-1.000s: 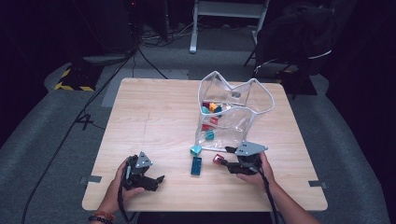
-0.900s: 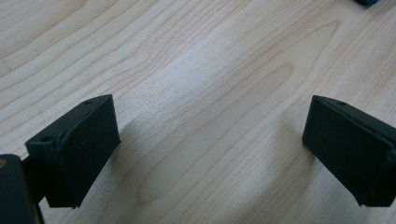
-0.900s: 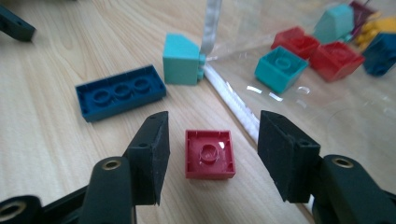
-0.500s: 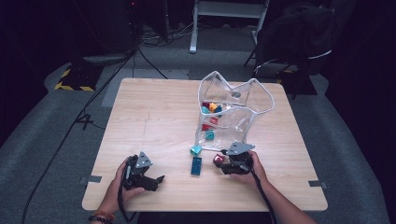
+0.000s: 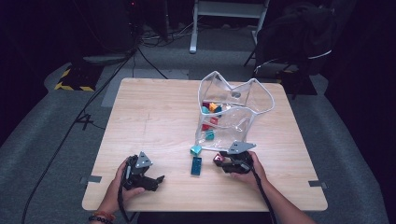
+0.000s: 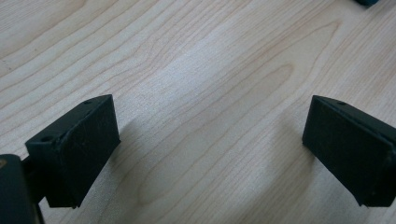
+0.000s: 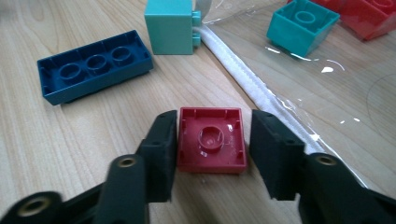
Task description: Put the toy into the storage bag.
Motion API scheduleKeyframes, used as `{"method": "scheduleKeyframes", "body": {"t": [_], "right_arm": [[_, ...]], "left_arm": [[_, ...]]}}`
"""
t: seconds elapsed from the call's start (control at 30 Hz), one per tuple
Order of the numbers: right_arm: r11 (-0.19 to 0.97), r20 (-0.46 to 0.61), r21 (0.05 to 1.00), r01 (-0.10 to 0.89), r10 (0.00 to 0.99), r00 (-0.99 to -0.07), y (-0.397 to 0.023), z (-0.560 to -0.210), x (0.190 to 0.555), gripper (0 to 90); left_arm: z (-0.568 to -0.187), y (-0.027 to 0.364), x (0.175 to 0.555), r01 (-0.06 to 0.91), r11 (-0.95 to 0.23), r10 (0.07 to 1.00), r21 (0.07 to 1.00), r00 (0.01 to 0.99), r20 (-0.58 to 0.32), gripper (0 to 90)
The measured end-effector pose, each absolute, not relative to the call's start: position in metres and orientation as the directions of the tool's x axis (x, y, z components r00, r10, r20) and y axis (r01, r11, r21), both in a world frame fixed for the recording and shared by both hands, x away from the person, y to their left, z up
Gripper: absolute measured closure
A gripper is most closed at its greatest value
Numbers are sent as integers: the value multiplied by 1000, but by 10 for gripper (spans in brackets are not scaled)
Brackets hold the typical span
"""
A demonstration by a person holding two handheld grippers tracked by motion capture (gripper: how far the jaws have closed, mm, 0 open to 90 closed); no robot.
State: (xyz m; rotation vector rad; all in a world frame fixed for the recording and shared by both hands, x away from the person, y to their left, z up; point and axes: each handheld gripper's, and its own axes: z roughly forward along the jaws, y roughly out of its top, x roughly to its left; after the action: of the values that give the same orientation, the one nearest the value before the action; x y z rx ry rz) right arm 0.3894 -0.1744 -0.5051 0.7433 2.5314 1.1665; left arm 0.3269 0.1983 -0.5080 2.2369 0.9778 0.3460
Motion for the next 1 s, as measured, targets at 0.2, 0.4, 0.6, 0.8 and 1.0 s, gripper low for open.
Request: {"method": "scheduleKeyframes", "body": {"t": [0.2, 0.4, 0.6, 0.8, 1.0], "right_arm": [[542, -21, 767, 344, 556, -831, -177, -504, 388, 591], [514, -22, 800, 311, 542, -840, -185, -490, 380, 591], [502, -42, 818, 280, 538, -842, -198, -476, 370, 591], [472, -51, 841, 265, 556, -829, -209, -465, 370, 591], [466, -79, 851, 241, 568, -820, -220, -454, 367, 591]], "left_arm": [[-508, 198, 327, 553, -500, 728, 667, 685, -22, 41], [-508, 198, 327, 553, -500, 728, 667, 685, -22, 41], [-508, 198, 327, 553, -499, 728, 667, 685, -23, 41], [-508, 198, 327, 553, -500, 728, 667, 685, -22, 41], [-508, 198, 327, 553, -500, 728, 667, 685, -22, 41]]}}
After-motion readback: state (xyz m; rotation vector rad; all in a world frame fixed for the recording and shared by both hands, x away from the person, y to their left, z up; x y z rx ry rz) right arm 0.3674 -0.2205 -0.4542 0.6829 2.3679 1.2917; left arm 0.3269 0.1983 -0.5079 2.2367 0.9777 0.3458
